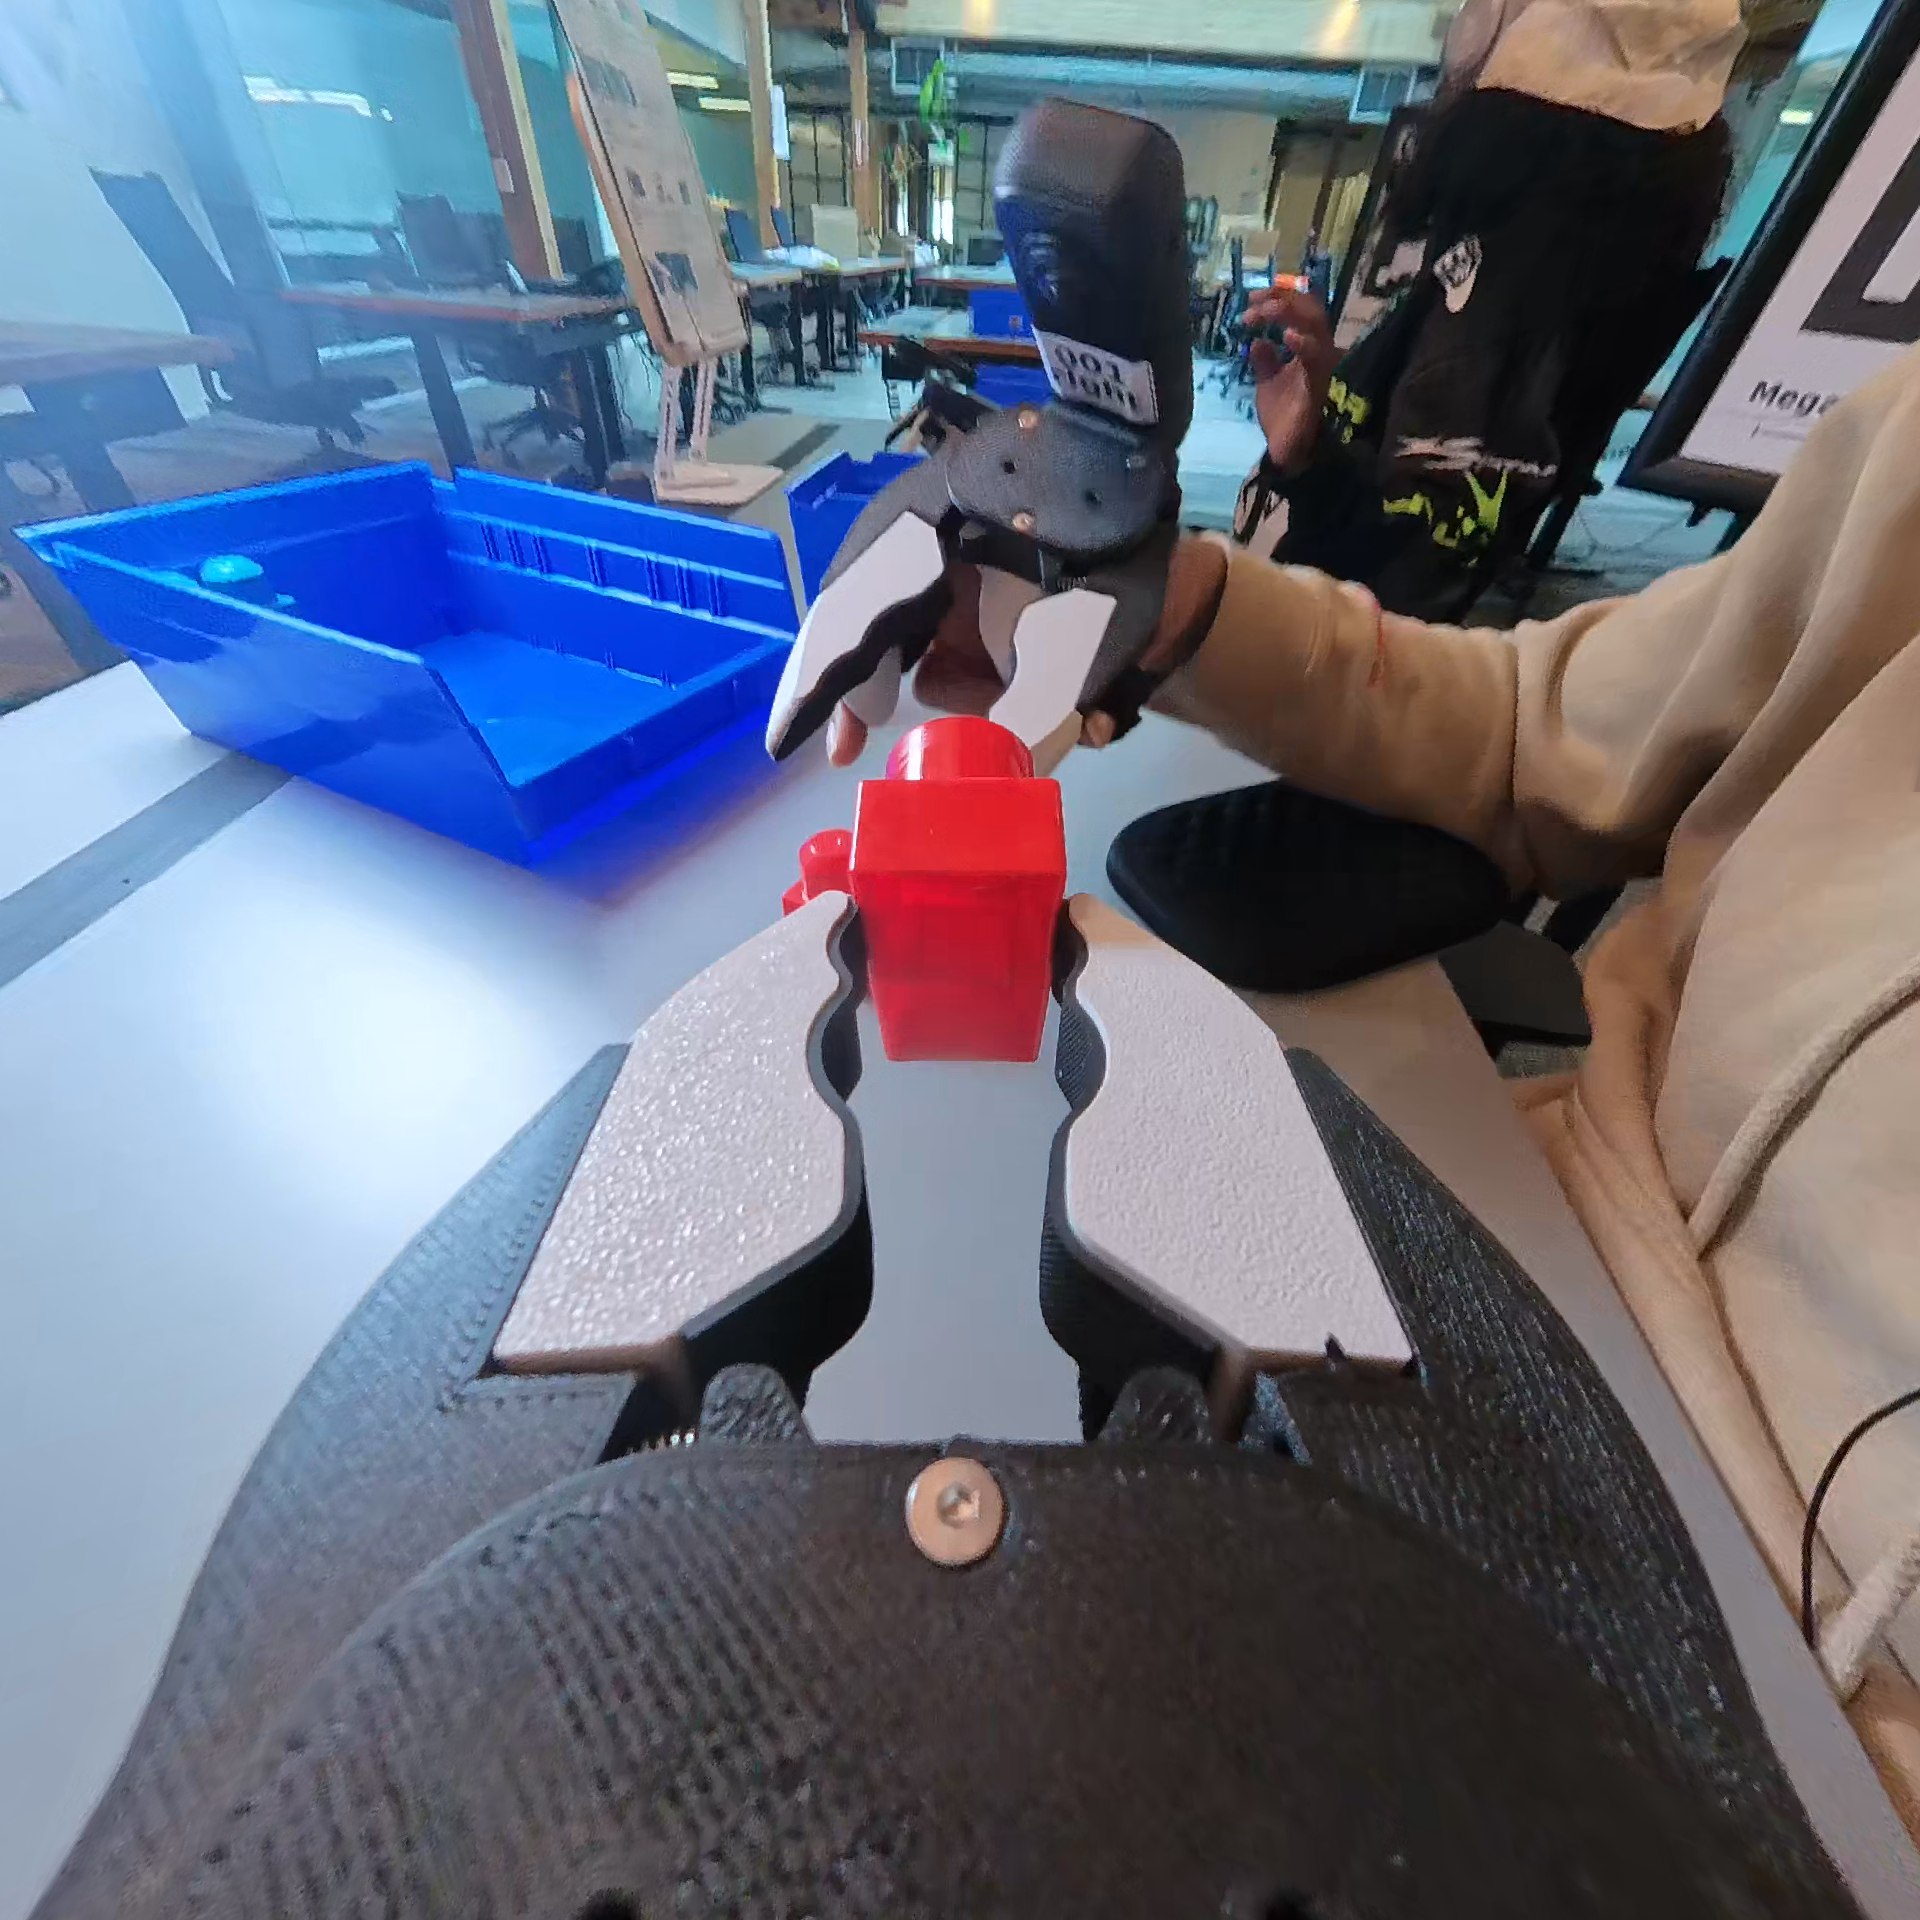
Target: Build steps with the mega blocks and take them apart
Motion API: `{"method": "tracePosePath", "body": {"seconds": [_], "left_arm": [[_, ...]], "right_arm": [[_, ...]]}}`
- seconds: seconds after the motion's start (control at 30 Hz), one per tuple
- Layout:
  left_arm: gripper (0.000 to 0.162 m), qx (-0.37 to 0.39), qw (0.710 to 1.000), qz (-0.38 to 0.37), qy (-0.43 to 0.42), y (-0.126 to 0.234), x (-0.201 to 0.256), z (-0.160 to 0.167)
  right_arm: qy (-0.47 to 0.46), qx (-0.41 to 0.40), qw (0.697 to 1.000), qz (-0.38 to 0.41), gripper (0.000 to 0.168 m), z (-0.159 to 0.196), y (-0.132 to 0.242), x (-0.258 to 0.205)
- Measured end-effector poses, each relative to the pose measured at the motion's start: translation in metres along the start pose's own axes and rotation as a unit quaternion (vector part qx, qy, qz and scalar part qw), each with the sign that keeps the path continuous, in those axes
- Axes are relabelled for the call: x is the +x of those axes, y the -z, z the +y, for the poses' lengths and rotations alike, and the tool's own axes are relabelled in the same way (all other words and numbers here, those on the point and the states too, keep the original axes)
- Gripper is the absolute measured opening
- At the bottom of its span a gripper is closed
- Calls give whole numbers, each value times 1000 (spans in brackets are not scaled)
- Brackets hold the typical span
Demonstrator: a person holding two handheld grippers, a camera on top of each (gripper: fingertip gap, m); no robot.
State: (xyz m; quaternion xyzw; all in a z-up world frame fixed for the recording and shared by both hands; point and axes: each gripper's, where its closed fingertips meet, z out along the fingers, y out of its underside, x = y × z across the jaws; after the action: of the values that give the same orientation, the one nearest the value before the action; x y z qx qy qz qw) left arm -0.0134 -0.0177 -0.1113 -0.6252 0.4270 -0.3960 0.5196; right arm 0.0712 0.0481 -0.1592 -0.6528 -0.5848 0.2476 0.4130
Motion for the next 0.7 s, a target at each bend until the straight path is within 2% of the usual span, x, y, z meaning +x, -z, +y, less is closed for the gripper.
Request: {"method": "tracePosePath", "body": {"seconds": [0.13, 0.17, 0.2, 0.23, 0.3, 0.37, 0.43, 0.5, 0.6, 0.7], "left_arm": [[35, -50, 999, 13, -3, -8, -2, 27], [35, -59, 998, 17, -3, -10, -2, 32], [35, -66, 998, 20, -3, -11, -2, 36], [35, -71, 997, 21, -4, -12, -2, 39], [35, -74, 997, 21, -1, -12, -3, 43], [35, -63, 998, 24, 9, -11, -3, 41], [35, -42, 999, 28, 21, -10, -4, 34], [35, -17, 999, 33, 31, -9, -3, 25], [35, 16, 998, 45, 45, -6, 3, 12], [34, 32, 995, 69, 64, -7, 13, 2]], "right_arm": [[-6, -121, 993, 6, 65, 43, -14, 10], [-10, -150, 989, 2, 60, 55, -19, 11], [-15, -177, 984, 2, 42, 66, -24, 13], [-21, -185, 982, 1, 38, 72, -28, 15], [-37, -139, 989, -20, 37, 58, -30, 11], [-59, -6, 998, -38, 37, 12, -21, 7], [-100, 183, 974, -89, 37, -50, 3, -6], [-132, 303, 934, -140, 37, -86, 24, -22], [-140, 334, 916, -169, 37, -99, 18, -43], [-123, 298, 927, -192, 37, -94, -6, -70]]}}
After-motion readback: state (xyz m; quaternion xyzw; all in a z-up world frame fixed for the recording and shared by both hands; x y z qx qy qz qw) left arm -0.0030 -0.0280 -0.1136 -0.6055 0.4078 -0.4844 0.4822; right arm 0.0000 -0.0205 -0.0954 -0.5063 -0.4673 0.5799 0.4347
